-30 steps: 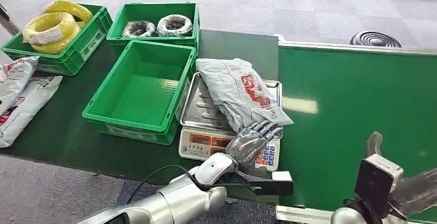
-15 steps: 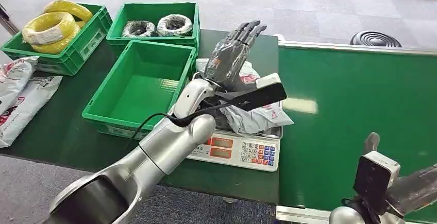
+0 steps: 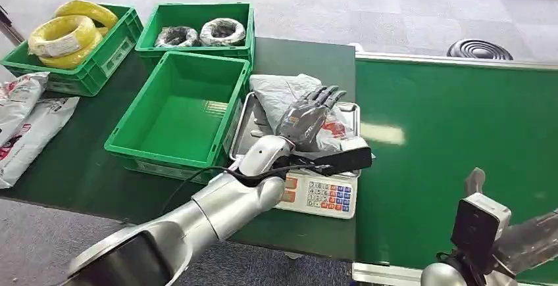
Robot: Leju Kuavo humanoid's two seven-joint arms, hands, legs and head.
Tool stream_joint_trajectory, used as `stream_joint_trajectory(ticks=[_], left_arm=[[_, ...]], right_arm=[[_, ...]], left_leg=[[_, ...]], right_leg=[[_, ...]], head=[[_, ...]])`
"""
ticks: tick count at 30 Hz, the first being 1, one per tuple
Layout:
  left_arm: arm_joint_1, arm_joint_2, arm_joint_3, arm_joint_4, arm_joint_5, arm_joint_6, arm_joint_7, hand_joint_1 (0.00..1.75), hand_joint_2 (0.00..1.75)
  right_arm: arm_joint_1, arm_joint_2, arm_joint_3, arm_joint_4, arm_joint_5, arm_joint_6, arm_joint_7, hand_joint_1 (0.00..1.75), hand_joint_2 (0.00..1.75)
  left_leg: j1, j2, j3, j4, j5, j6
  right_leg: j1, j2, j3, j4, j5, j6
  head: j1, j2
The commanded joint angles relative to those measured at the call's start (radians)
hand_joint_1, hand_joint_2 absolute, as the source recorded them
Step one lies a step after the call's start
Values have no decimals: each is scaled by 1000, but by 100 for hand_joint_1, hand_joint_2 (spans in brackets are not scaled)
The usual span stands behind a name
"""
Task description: Moved the parcel from conveyor to table for the left to box.
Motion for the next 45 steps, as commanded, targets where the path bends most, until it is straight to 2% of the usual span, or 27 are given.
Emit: stream_joint_trajectory(ticks=[1, 13, 22, 31, 32, 33, 35, 38, 42, 45], left_arm=[[2, 10, -184, 114, 66, 13, 17, 0, 175], [7, 10, -196, 144, 61, 21, 17, 0, 175], [0, 10, -266, 178, -35, 21, 72, 0, 175], [11, 10, -257, 182, -35, 22, 81, 0, 175], [13, 10, -252, 183, -30, 15, 79, 14, 175], [17, 10, -244, 182, -25, 16, 73, 129, 175], [18, 10, -237, 182, -25, 24, 69, 140, 175], [18, 10, -229, 184, -27, 31, 65, 140, 175], [19, 10, -224, 184, -31, 32, 62, 152, 175], [19, 10, -224, 184, -31, 32, 62, 152, 175]], right_arm=[[18, 3, 32, 7, 5, -6, 16, 0, 175], [21, 3, 46, -1, -9, -6, -6, 0, 175], [21, 3, 114, -9, -26, -6, -72, 0, 175], [23, 3, 112, -2, -46, -6, -103, 0, 175], [26, 3, 111, -4, -50, -6, -108, 0, 175], [29, 3, 111, -8, -54, -6, -113, 0, 175], [36, 3, 113, -14, -57, -6, -116, 0, 175], [43, 3, 121, -18, -52, -6, -112, 0, 175], [48, 3, 125, -20, -50, -6, -108, 0, 175], [48, 3, 125, -20, -50, -6, -108, 0, 175]], left_leg=[[-1, 1, 2, -3, 1, 1], [0, 1, 1, -1, 0, 0], [0, 1, 1, -1, 1, 1], [0, 1, 1, -1, 0, 0], [-1, 1, 1, -2, 1, 1], [0, 1, 1, -2, 1, 0], [-1, 2, 2, -4, 2, 1], [-1, 0, 1, -2, 1, 1], [-1, 1, 1, -2, 1, 1], [0, 0, 1, -1, 0, 0]], right_leg=[[-1, 0, 2, -3, 1, 0], [0, 0, 1, -1, 0, 0], [0, 1, 0, -1, 1, 0], [0, 0, 1, -1, 0, 0], [0, 0, 1, -2, 1, 0], [0, 0, 1, -2, 1, 0], [-1, 1, 1, -3, 2, 0], [-1, -1, 1, -2, 1, 0], [-1, 0, 1, -2, 1, 0], [0, 0, 1, -1, 0, 0]], head=[[0, 0], [0, 0], [0, 0], [0, 0], [0, 0], [0, 0], [0, 0], [0, 0], [0, 0], [0, 0]])
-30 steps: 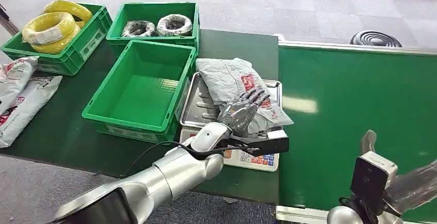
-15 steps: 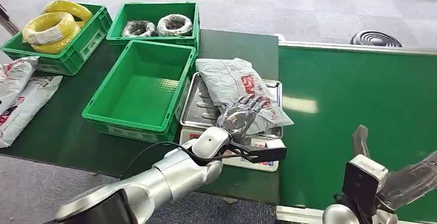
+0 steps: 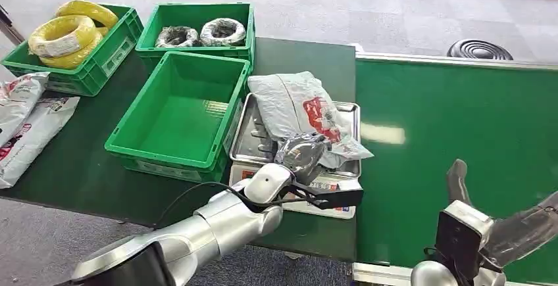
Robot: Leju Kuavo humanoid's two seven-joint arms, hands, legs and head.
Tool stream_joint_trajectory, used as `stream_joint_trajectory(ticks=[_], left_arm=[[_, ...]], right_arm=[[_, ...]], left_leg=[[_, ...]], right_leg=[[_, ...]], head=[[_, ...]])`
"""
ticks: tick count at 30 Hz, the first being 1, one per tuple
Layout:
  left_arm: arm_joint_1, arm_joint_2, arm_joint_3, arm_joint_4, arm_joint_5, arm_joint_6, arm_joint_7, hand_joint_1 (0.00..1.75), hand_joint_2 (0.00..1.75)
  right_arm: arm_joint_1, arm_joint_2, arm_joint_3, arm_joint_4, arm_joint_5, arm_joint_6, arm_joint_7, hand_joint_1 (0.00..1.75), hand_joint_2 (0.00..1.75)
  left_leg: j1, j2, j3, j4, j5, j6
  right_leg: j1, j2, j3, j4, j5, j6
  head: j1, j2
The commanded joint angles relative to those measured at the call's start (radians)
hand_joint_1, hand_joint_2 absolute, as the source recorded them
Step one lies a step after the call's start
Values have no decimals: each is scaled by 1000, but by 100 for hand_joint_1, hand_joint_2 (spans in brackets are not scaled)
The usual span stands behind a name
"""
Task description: Moved the parcel from conveyor to table for the left to box.
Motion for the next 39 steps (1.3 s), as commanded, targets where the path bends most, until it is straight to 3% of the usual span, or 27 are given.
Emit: stream_joint_trajectory(ticks=[1, 8, 11, 12, 17, 18, 19, 22, 29, 32, 36, 39], left_arm=[[-9, 10, -8, 35, -4, -4, -7, 152, 175], [2, 10, 19, 14, 0, 10, -30, 162, 175], [-11, 10, 119, -23, 60, 62, -105, 168, 175], [-24, 10, 203, -53, 122, 67, -156, 168, 175], [-46, 10, 243, -57, 132, 56, -170, 166, 175], [-42, 12, 313, -88, 167, 107, -216, 169, 175], [-52, 26, 428, -149, 211, 106, -273, 168, 175], [-52, 107, 634, -406, 216, 61, -286, 171, 175], [-26, 128, 692, -504, 188, 15, -261, 171, 175], [-19, 178, 843, -613, 232, 48, -285, 168, 175], [-30, 250, 970, -610, 224, 57, -279, 168, 175], [-32, 246, 1003, -583, 203, 90, -280, 166, 175]], right_arm=[[40, 3, 18, 4, -1, -6, 5, 0, 175], [55, 3, 19, -18, 1, -6, 13, 0, 175], [60, 3, 24, -18, 6, -6, 16, 0, 175], [62, 3, 27, -14, 4, -6, 13, 0, 175], [60, 3, 25, -9, 2, -6, 9, 0, 175], [61, 3, 27, -6, 2, -6, 8, 0, 175], [61, 3, 26, 4, -5, -6, 0, 0, 175], [58, 3, 21, 23, -17, -6, -16, 0, 175], [54, 3, 17, 27, -23, -6, -21, 0, 175], [39, 3, 16, 23, -15, -6, 14, 0, 175], [41, 3, 11, 32, -24, -6, 5, 0, 175], [46, 3, 10, 34, -28, -6, 1, 0, 175]], left_leg=[[-1, 1, 1, -2, 1, 1], [-1, 0, 1, -2, 1, 1], [0, 0, 1, -2, 1, 1], [-1, 0, 0, -1, 0, 0], [0, 0, -1, 0, 1, 0], [0, 0, 0, 0, 0, 0], [0, 0, 0, -1, 1, 1], [0, 2, -3, 1, 0, 0], [0, 3, 1, -2, 1, 0], [0, 5, 0, -1, 0, 1], [0, 8, -1, -1, 0, 0], [0, 8, 0, -2, 1, 0]], right_leg=[[0, 0, 1, -2, 1, 0], [0, -1, 1, -2, 1, 0], [0, 0, 1, -2, 1, 0], [0, -1, 0, 0, 0, 0], [0, -1, -1, 0, 0, 0], [0, -1, 0, 0, 0, 0], [0, -1, 0, -1, 1, 0], [0, 1, -3, 1, 1, 0], [0, 2, -1, -1, 1, 0], [0, 4, -1, -1, 1, 0], [0, 7, -3, 1, 1, -1], [0, 6, -2, 0, 1, -1]], head=[[0, 0], [0, 0], [0, 0], [0, 0], [0, 0], [0, 0], [0, 0], [0, 0], [0, 0], [0, 0], [0, 0], [0, 0]])
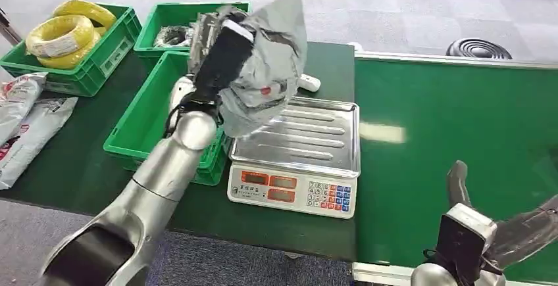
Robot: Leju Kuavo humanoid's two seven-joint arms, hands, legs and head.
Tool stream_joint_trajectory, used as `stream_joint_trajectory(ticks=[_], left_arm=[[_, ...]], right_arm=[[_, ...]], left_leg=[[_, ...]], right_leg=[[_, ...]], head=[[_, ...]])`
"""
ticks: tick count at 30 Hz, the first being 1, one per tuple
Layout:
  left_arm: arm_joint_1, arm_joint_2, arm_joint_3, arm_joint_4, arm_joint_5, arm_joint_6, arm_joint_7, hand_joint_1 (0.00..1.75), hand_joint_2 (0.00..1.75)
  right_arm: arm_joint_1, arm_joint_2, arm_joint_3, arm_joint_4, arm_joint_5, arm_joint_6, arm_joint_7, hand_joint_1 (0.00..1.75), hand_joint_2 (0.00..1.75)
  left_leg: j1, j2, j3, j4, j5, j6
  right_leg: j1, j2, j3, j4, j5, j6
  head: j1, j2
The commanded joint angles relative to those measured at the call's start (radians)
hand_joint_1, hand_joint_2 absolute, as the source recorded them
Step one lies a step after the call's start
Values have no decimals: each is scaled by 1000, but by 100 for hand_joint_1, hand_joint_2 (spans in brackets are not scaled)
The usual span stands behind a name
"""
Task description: Moved the parcel from conveyor to table for the left to box.
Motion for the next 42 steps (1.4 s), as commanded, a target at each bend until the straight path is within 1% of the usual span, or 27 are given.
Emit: stream_joint_trajectory(ticks=[1, 3, 5, 6, 10, 12, 14, 21, 22, 23, 24, 25, 27, 29, 32, 36, 39, 42], left_arm=[[-34, 108, 240, 3, -56, 76, 1, 166, 175], [-42, 146, 303, 63, -84, 117, 4, 168, 175], [-56, 189, 365, 173, -129, 178, 17, 168, 175], [-58, 205, 404, 232, -134, 195, -1, 168, 175], [-19, 278, 553, 432, -115, 273, -57, 166, 175], [9, 299, 583, 480, -112, 290, -56, 166, 175], [43, 304, 612, 511, -102, 303, -75, 168, 175], [36, 300, 612, 511, -109, 303, -69, 168, 175], [32, 298, 613, 523, -124, 303, -47, 166, 175], [54, 294, 631, 532, -118, 303, -43, 166, 175], [74, 289, 648, 535, -117, 302, -51, 152, 175], [95, 280, 665, 533, -103, 301, -70, 2, 175], [135, 264, 695, 522, -86, 303, -110, 0, 175], [177, 234, 717, 509, -64, 292, -150, 0, 175], [238, 196, 743, 420, -45, 258, -206, 0, 175], [252, 186, 741, 379, -52, 253, -203, 0, 175], [252, 186, 741, 379, -52, 253, -203, 0, 175], [251, 189, 741, 372, -57, 246, -192, 0, 175]], right_arm=[[32, 5, -6, 50, -12, -6, -4, 0, 175], [34, 5, -9, 49, -17, -6, -5, 0, 175], [41, 5, -17, 36, -22, -6, -3, 0, 175], [46, 5, -17, 31, -25, -6, -4, 0, 175], [57, 5, -13, 24, -24, -6, 2, 0, 175], [57, 5, -10, 23, -27, -6, 1, 0, 175], [57, 5, -7, 21, -24, -6, 1, 0, 175], [56, 5, -7, 21, -23, -6, 1, 0, 175], [55, 5, -3, 21, -24, -6, 0, 0, 175], [52, 5, 0, 24, -19, -6, 0, 0, 175], [51, 5, 4, 23, -17, -6, 3, 0, 175], [53, 5, 7, 21, -14, -6, 7, 0, 175], [57, 5, 14, 19, -10, -6, 9, 0, 175], [63, 5, 29, 25, -11, -6, 9, 0, 175], [72, 5, 52, 49, -19, -6, 4, 0, 175], [70, 5, 51, 62, -27, -6, -3, 0, 175], [70, 5, 51, 62, -27, -6, -3, 0, 175], [69, 5, 51, 63, -28, -6, -4, 0, 175]], left_leg=[[0, 1, 1, -1, 1, 0], [0, 1, 2, -2, 1, 0], [0, 4, 3, -2, 0, 1], [0, 5, 3, -2, 0, 0], [-1, 6, 7, -5, 0, 0], [-1, 6, 7, -4, 0, 0], [-1, 6, 7, -5, 1, 0], [0, 1, 2, -1, 1, 0], [0, 0, 2, -3, 1, 1], [-1, 0, 3, -4, 2, 1], [-1, 2, 3, -4, 1, 0], [-1, 2, 4, -4, 1, 0], [-1, 2, 6, -4, 1, 0], [-1, 1, 7, -6, 1, 0], [-1, 0, 5, -3, 1, 0], [0, 0, 4, -2, 1, 1], [-1, -1, 4, -5, 3, 1], [0, 0, 3, -2, 1, 0]], right_leg=[[1, 0, 1, -1, 1, -1], [0, 1, 1, -1, 1, 0], [0, 4, 1, -1, 1, 0], [0, 5, 1, 0, 1, 0], [-1, 7, 3, -2, 1, -1], [0, 6, 4, -2, 1, -1], [0, 6, 4, -3, 1, 0], [0, 1, 2, 0, 0, 0], [0, 1, 3, -1, 0, 0], [0, 0, 3, -3, 1, 0], [0, 2, 3, -2, 1, 0], [-1, 3, 4, -2, 1, 0], [-1, 2, 5, -2, 0, 0], [-1, 1, 6, -3, 1, 0], [-1, 1, 4, -2, 0, 0], [0, 1, 3, -1, 0, 0], [0, -1, 4, -4, 2, 0], [0, 1, 2, -1, 1, 0]], head=[[0, 0], [0, 0], [0, 0], [0, 0], [0, 0], [1, 0], [1, 0], [1, 0], [1, 0], [1, 0], [1, 0], [1, 0], [1, 0], [1, 0], [0, 0], [1, 0], [1, 0], [1, 0]])
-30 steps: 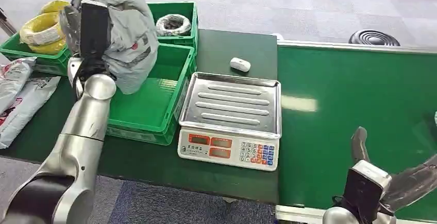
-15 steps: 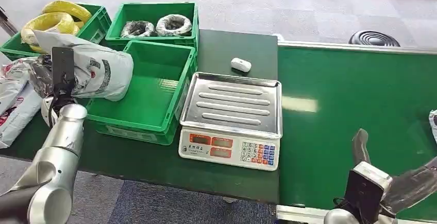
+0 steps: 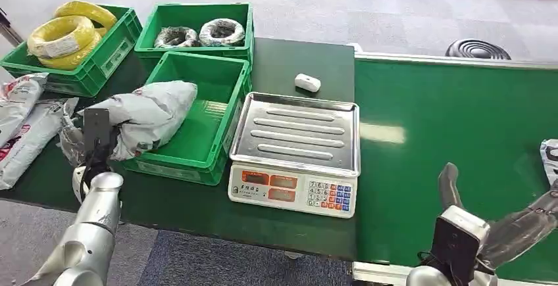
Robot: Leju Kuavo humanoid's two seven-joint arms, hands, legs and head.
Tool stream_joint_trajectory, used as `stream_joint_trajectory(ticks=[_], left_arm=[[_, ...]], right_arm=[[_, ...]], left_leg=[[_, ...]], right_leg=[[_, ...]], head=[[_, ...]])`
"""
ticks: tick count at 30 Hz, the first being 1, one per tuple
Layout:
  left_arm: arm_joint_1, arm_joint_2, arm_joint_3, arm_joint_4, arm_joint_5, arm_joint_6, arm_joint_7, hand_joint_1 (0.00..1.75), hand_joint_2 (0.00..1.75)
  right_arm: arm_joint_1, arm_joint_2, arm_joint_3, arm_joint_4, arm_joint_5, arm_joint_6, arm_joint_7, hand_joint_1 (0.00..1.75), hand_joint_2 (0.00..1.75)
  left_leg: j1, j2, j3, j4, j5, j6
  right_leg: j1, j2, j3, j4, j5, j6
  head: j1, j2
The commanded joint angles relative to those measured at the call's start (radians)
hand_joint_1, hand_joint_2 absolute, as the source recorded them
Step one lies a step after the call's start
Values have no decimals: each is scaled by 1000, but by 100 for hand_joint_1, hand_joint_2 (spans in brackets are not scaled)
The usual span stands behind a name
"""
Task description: Moved the parcel from conveyor to table for the left to box.
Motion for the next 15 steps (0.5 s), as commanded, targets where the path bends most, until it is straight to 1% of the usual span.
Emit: stream_joint_trajectory(ticks=[1, 3, 5, 6, 8, 9, 10, 13, 15], left_arm=[[8, -23, 42, -12, -4, -14, 15, 0, 175], [8, -23, 42, -12, -4, -14, 15, 0, 175], [31, -39, 43, -70, 2, -38, -11, 0, 175], [53, -53, 40, -120, 5, -56, -16, 0, 175], [124, -86, 26, -269, 13, -93, -11, 0, 175], [155, -99, 17, -324, 14, -106, -6, 0, 175], [181, -110, 8, -360, 14, -110, -5, 0, 175], [276, -143, -39, -473, 18, -137, 1, 0, 175], [321, -164, -60, -540, 61, -126, -33, 0, 175]], right_arm=[[47, 10, 15, 45, -6, -6, -5, 0, 175], [47, 10, 15, 45, -6, -6, -5, 0, 175], [38, 2, 34, 84, -15, -6, 3, 0, 175], [21, -16, 48, 111, -23, -6, 24, 0, 175], [-24, -47, 79, 191, -2, -6, 75, 0, 175], [-44, -54, 84, 227, 30, -6, 100, 0, 175], [-59, -63, 97, 254, 27, -6, 109, 0, 175], [-86, -72, 99, 304, 27, -6, 117, 0, 175], [-107, -65, 78, 316, 46, -6, 94, 0, 175]], left_leg=[[0, -1, 1, -2, 1, 0], [0, -1, 2, -3, 1, 0], [0, -2, 1, -3, 1, 1], [1, -1, 2, -2, 1, 0], [1, 1, 2, -2, 0, 1], [0, 1, 2, -3, 1, 1], [0, 2, 2, -2, 0, 1], [0, 3, 2, -3, 0, 1], [0, 2, 2, -3, 0, 1]], right_leg=[[0, -2, 1, -2, 0, 0], [0, -2, 2, -2, 1, 0], [0, -2, 2, -2, 0, 0], [1, -1, 2, -2, 0, 0], [1, 0, 2, -3, 1, 0], [1, 1, 2, -4, 2, 1], [1, 1, 2, -3, 1, 1], [0, 2, 2, -3, 2, 1], [0, 2, 2, -3, 1, 1]], head=[[0, 0], [0, 0], [0, 0], [0, 0], [0, 0], [0, 0], [0, 0], [0, 0], [0, 0]])
